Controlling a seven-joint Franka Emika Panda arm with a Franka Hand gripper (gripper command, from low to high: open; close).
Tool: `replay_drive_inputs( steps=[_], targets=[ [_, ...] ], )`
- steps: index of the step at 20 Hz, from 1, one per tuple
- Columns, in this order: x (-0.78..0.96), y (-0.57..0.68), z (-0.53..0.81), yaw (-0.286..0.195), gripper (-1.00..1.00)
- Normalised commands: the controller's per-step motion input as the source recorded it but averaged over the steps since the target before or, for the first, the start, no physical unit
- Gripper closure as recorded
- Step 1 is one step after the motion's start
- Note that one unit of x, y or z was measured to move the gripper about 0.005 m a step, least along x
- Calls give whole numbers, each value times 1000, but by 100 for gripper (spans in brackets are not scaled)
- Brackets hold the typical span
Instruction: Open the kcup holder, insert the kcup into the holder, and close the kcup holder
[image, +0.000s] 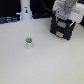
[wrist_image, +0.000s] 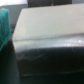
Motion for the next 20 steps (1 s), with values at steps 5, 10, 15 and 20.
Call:
replay_drive_inputs(
  steps=[5, 10, 15, 20],
  targets=[
    [68, -4, -10, -3, 100],
    [487, -123, 84, -34, 100],
    [899, -332, 230, -65, 100],
    [906, -346, 211, -70, 100]
  ],
)
